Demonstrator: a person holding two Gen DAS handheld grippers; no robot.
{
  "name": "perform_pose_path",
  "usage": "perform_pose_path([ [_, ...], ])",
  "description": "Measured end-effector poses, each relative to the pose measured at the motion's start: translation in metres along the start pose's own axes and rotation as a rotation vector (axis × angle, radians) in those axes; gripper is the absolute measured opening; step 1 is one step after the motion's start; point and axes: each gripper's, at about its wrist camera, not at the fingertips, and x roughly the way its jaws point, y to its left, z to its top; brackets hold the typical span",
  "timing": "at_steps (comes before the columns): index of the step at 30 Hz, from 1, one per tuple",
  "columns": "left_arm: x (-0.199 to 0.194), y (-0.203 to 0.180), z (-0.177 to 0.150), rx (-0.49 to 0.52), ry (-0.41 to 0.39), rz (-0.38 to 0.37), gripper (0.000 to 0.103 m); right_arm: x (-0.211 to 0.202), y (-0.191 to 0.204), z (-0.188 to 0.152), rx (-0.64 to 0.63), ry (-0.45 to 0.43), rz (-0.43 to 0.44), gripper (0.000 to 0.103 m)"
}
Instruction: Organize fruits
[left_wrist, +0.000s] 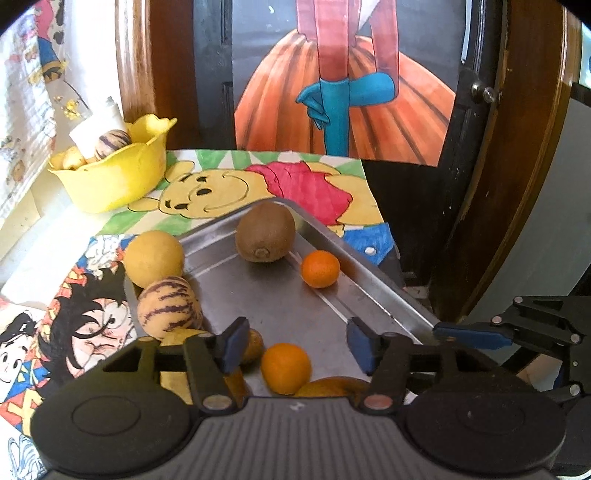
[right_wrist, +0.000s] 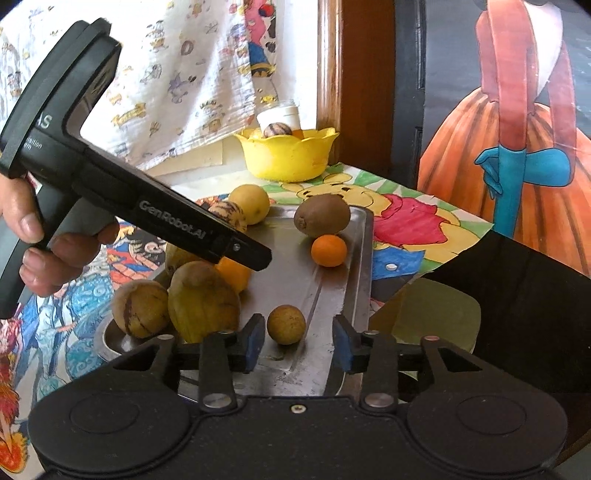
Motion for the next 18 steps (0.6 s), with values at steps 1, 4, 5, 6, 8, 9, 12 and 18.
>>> perform_pose_path([
  [1, -0.003, 0.001, 0.000, -0.007, -0.008, 0.006, 0.073, -0.003, 0.000, 0.001, 0.007, -0.009, -0.003, 0.050],
  [4, -0.017, 0.004, -0.001, -0.036, -0.038, 0.016, 0.084, -0.010, 0.002, 0.002, 0.029, -0.035, -0.007, 0.060],
  [5, -0.023, 0.005, -0.001, -0.048, -0.050, 0.020, 0.086, -0.013, 0.004, 0.003, 0.034, -0.045, -0.006, 0.062],
  [6, -0.028, 0.007, -0.002, -0.061, -0.063, 0.024, 0.090, -0.016, 0.005, 0.004, 0.039, -0.055, -0.004, 0.066],
  [8, -0.041, 0.010, -0.004, -0.087, -0.089, 0.035, 0.097, -0.023, 0.009, 0.006, 0.052, -0.078, -0.001, 0.071],
  [9, -0.048, 0.012, -0.006, -0.102, -0.104, 0.044, 0.100, -0.026, 0.011, 0.006, 0.058, -0.089, 0.004, 0.073],
  [12, -0.066, 0.017, -0.012, -0.127, -0.148, 0.073, 0.103, -0.035, 0.019, 0.009, 0.064, -0.115, 0.011, 0.076],
  [18, -0.098, 0.028, -0.029, -0.190, -0.215, 0.128, 0.103, -0.054, 0.036, 0.012, 0.069, -0.155, 0.023, 0.086],
])
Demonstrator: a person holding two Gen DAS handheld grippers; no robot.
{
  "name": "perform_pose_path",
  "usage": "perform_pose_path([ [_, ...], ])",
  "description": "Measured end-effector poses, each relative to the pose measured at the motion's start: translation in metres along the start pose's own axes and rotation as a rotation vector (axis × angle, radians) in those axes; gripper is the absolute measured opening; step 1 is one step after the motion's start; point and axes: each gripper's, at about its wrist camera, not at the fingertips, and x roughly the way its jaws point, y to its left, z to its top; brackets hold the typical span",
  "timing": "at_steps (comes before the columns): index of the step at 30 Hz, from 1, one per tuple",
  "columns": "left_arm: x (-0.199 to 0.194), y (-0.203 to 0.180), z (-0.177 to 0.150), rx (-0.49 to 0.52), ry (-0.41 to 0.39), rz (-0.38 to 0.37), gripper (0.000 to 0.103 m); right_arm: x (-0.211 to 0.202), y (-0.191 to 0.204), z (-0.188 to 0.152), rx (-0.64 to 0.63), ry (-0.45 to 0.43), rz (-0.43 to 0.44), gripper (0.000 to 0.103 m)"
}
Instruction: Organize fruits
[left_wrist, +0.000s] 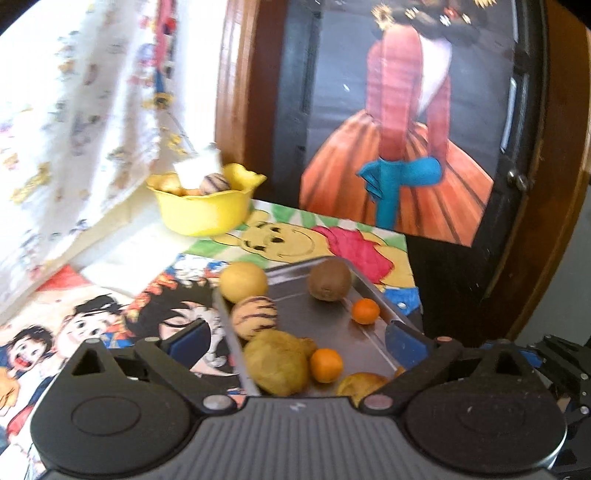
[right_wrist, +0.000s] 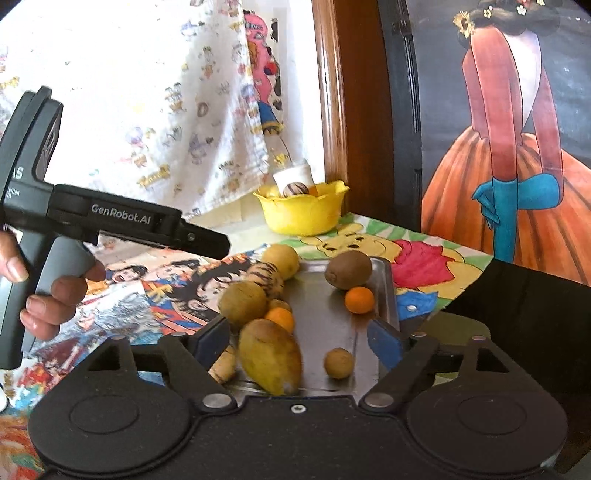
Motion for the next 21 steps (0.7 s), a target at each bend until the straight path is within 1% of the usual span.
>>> perform_pose_path([
  [7, -0.037, 0.010, -0.016, -0.038, -0.065, 0.064, 0.103, -0.018, 0.014, 0.000, 0.038, -0.040, 0.021, 0.096],
  [12, -0.065, 0.018, -0.036, -0.077, -0.112, 0.099, 0.103, -0.031, 0.030, -0.002, 0.052, -0.061, 0.035, 0.102],
  [17, -0.088, 0.028, -0.056, -0.130, -0.115, 0.127, 0.103, -0.043, 0.048, -0.006, 0.045, -0.071, 0.046, 0.102],
  [21, -0.106, 0.036, -0.072, -0.139, -0.130, 0.159, 0.103, -0.053, 0.063, -0.009, 0.042, -0.079, 0.047, 0.102],
])
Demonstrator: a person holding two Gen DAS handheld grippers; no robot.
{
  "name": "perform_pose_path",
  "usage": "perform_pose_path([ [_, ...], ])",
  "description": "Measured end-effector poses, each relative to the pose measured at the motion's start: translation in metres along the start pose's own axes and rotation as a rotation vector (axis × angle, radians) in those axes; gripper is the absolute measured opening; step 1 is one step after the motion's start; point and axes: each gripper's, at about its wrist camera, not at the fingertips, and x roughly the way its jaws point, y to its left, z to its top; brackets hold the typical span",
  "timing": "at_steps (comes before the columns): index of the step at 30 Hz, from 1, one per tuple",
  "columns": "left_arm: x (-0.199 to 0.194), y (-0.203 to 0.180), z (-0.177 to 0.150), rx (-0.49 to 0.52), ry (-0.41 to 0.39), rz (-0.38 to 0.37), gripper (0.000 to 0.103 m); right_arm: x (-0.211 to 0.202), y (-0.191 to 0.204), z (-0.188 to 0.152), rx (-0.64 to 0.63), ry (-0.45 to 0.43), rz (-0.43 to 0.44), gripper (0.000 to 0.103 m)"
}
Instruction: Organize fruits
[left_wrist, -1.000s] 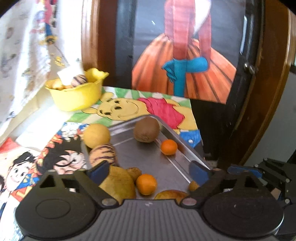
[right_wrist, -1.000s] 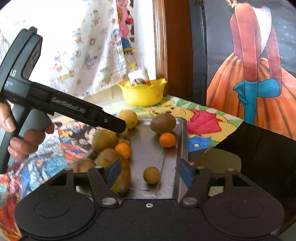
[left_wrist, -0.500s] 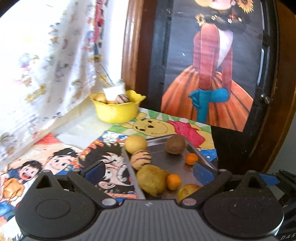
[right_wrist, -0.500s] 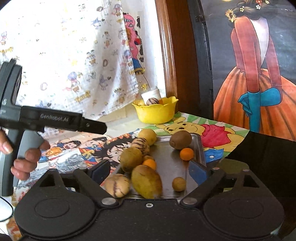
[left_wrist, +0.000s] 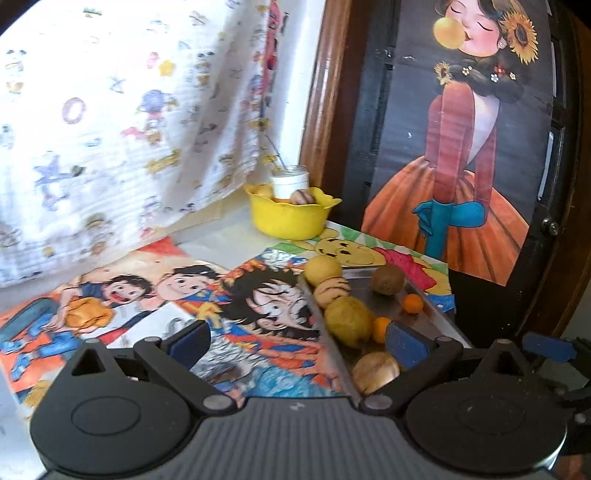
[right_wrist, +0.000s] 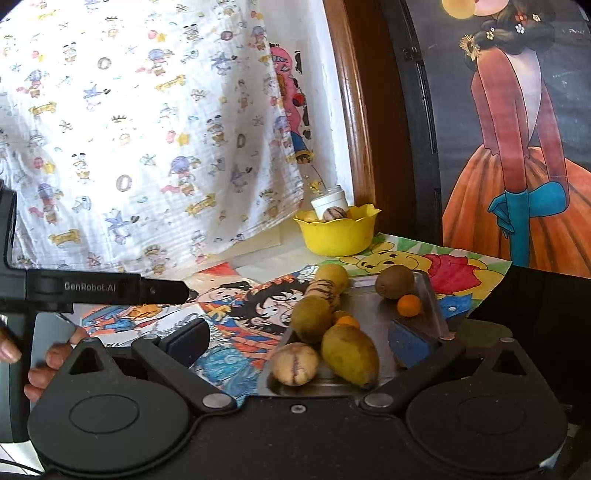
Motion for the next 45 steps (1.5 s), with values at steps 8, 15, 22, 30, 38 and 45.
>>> perform_pose_path([
  [8, -0.025, 0.016, -0.020, 0.009, -0.027, 0.024, 0.103, -0.013, 0.028, -0.010, -0.009, -0.019, -0.020, 0.102],
  [15, -0.044, 0.027, -0.040, 0.034, -0.053, 0.049, 0.103, -0.020, 0.044, -0.022, -0.019, -0.034, -0.058, 0.102],
  [22, -0.054, 0.037, -0.057, 0.052, -0.071, 0.071, 0.103, -0.022, 0.056, -0.029, -0.031, -0.047, -0.077, 0.102],
  [30, -0.058, 0.050, -0.064, 0.022, -0.062, 0.086, 0.103, -0.020, 0.056, -0.033, -0.014, -0.034, -0.086, 0.102],
  [38, -0.058, 0.055, -0.066, -0.001, -0.056, 0.088, 0.103, -0.021, 0.060, -0.033, -0.025, -0.033, -0.084, 0.102],
  [45, -0.058, 0.057, -0.066, -0.009, -0.056, 0.091, 0.103, -0.020, 0.060, -0.034, -0.024, -0.029, -0.082, 0.102],
])
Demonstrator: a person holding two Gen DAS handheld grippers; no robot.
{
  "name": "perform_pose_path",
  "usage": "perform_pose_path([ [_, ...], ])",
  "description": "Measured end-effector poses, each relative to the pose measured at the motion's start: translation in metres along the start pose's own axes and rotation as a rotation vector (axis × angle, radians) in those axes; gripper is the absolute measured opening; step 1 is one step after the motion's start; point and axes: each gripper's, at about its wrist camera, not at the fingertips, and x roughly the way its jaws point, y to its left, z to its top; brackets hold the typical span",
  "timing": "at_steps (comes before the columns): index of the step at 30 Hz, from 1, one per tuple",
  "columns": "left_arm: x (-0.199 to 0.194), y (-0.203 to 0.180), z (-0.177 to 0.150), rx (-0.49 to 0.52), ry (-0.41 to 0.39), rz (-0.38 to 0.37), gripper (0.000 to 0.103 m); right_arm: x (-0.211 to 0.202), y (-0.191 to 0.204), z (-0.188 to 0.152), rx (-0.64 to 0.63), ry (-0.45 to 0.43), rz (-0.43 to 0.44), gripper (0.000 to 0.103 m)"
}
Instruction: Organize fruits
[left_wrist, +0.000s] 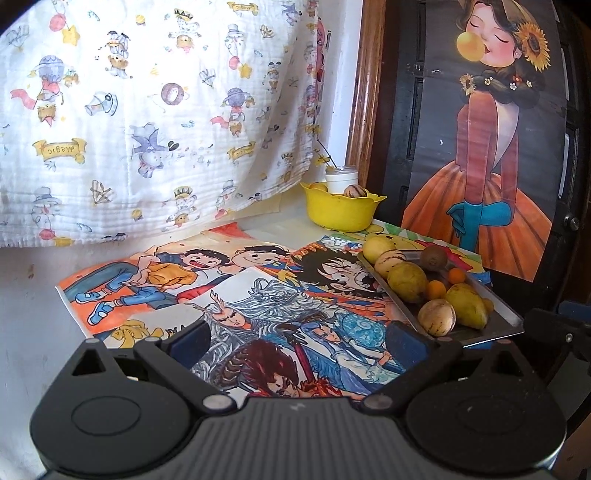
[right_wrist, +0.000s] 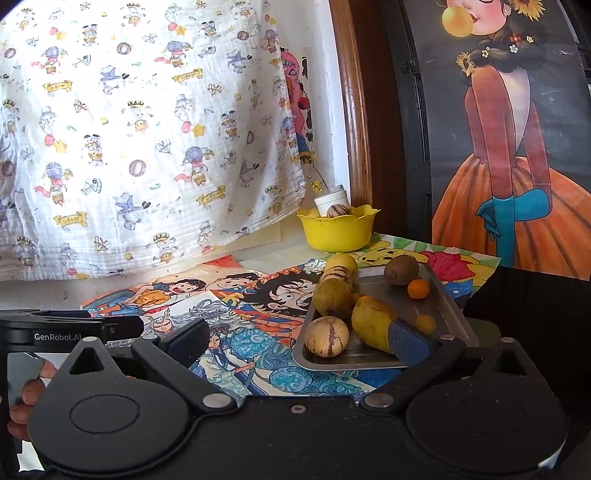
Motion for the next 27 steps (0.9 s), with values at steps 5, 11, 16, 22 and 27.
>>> perform_pose_path([
  [5, 0.0000, 0.0002, 0.0001, 0.000, 0.000, -0.001, 0.103, 0.0000, 0.0004, 0.0000, 0.000, 0.001, 0.000, 0.102],
  [11, -0.0002, 0.0000, 0.0001, -0.001, 0.000, 0.000, 0.103, 0.0000, 0.0007, 0.0002, 0.000, 0.000, -0.001, 0.102],
  [16, -0.0005, -0.0003, -0.0001, -0.002, -0.001, 0.007, 0.103, 0.0001, 0.0002, 0.0004, 0.001, 0.001, 0.000, 0.102],
  [22, 0.0005, -0.0006, -0.0017, -0.007, 0.009, -0.003, 0.103, 0.0031, 0.0008, -0.0044, 0.008, 0.010, 0.000, 0.102],
  [27, 0.0018, -0.0021, -0.0024, 0.000, 0.012, -0.015, 0.103, 0.0057, 0.0012, -0.0080, 0.016, 0.017, 0.003, 0.102],
])
